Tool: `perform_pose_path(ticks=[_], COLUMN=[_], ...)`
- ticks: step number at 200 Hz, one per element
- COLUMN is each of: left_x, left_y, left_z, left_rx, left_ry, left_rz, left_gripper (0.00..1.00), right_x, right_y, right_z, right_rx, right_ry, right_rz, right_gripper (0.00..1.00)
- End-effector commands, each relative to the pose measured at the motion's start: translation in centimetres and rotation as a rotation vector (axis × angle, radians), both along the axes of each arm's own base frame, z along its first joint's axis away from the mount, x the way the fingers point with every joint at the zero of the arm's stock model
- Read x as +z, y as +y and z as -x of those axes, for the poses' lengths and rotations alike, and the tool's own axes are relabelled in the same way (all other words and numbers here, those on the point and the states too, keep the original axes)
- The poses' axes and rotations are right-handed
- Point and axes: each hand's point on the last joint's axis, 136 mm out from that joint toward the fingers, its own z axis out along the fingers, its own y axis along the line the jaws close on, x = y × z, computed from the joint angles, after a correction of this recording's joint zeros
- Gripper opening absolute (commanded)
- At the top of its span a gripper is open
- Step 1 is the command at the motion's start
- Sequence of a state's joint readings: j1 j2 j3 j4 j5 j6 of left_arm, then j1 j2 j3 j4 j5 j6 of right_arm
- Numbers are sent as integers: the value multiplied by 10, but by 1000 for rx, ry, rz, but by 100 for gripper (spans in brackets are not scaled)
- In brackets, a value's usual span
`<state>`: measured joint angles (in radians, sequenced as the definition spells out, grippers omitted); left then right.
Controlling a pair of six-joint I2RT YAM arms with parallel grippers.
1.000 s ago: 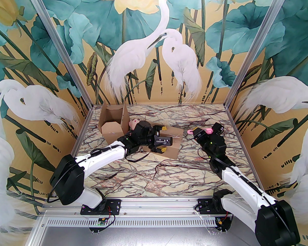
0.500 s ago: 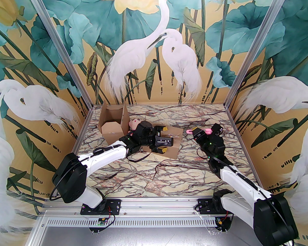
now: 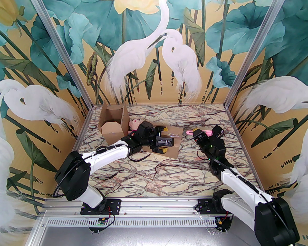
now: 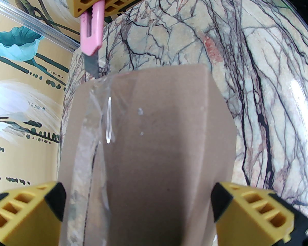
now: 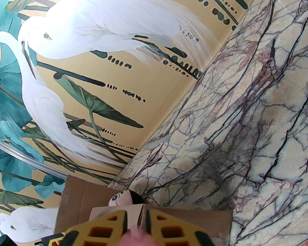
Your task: Unpack the express box
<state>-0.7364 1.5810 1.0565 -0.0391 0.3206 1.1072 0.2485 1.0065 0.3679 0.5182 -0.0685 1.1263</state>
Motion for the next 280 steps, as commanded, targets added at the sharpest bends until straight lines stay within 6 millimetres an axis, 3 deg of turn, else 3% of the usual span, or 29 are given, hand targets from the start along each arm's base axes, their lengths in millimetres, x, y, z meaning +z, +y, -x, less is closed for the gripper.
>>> perform_pose_path(ticks=[1,67,202,280], left_x=[1,-1,2,4], left_y=[-6,-8,-11,-15], left_z=[-2,0,3,-5], left_rx=[1,-13,-35,-18], left_ry=[-4,6,17,6], left_rz=[15,23,34,40], left_gripper=[100,99,94,92], right_x=[2,-6,2,6], right_y=[3,7,0,15], right_z=[1,-3,-7,-10], right_rx=[13,29,-15,68], right_ry=[-19,-33,-78,-87], right_rz=[-45,-104,-137,-181], right_gripper=[0,0,0,0])
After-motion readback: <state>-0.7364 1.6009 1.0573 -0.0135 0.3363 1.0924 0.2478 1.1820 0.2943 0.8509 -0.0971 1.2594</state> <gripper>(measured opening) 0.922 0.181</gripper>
